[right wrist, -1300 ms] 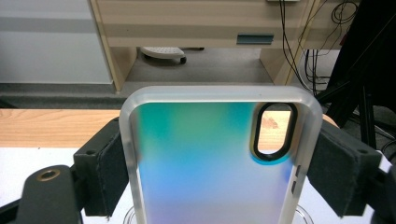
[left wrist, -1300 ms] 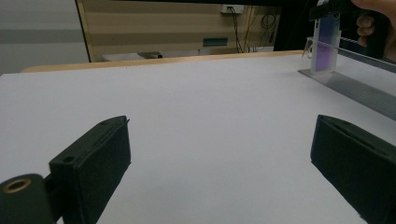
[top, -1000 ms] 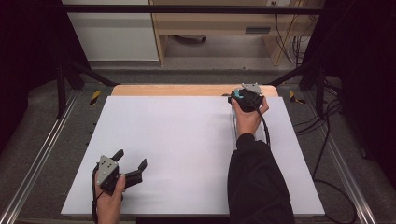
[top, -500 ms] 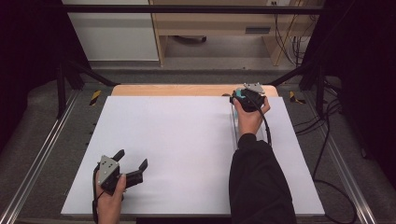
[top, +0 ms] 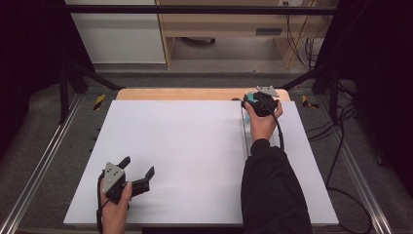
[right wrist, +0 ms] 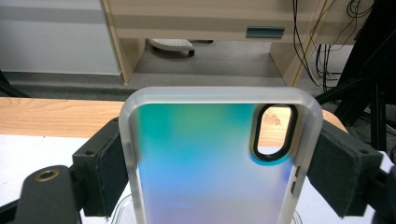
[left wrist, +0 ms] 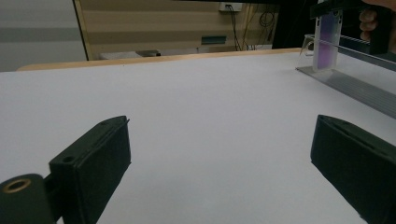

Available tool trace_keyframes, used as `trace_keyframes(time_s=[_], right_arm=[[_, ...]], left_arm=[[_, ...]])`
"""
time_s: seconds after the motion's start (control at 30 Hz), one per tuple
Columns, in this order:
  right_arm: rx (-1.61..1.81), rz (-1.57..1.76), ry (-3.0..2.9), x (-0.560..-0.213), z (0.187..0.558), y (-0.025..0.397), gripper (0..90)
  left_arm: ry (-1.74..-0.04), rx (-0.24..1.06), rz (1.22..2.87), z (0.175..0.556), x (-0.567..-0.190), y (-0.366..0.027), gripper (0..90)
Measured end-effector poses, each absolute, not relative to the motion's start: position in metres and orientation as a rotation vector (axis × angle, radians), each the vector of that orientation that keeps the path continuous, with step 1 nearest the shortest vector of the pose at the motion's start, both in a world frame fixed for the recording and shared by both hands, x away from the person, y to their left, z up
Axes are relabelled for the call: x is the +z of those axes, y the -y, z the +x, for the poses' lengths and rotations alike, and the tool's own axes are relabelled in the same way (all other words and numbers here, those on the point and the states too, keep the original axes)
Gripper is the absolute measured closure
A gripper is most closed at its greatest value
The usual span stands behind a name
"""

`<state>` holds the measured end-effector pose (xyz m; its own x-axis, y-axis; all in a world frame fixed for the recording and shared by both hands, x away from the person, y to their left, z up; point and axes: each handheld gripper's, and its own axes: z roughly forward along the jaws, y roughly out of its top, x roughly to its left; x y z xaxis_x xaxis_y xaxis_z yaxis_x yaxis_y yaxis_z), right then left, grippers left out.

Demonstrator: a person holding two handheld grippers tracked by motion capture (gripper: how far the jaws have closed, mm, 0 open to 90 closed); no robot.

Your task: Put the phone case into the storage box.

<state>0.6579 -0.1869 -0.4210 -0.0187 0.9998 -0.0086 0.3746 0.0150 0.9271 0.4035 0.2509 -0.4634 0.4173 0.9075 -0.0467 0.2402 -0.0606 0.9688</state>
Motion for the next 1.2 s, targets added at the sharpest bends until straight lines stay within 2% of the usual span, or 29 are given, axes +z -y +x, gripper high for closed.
trace_keyframes(time_s=[0.5, 0.73, 1.2], right_arm=[[1.010, 1.486, -1.487, -0.422, 0.659, 0.184, 15.8], [1.055, 1.504, -1.482, -0.415, 0.658, 0.178, 10.5], [1.043, 1.494, -1.488, -0.412, 0.655, 0.183, 9.6]], left_arm=[[-1.038, 0.755, 1.570, 0.404, -0.463, -0.249, 4.4], [-1.026, 0.756, 1.582, 0.403, -0.463, -0.247, 4.4], [-1.026, 0.765, 1.577, 0.403, -0.462, -0.248, 4.3]])
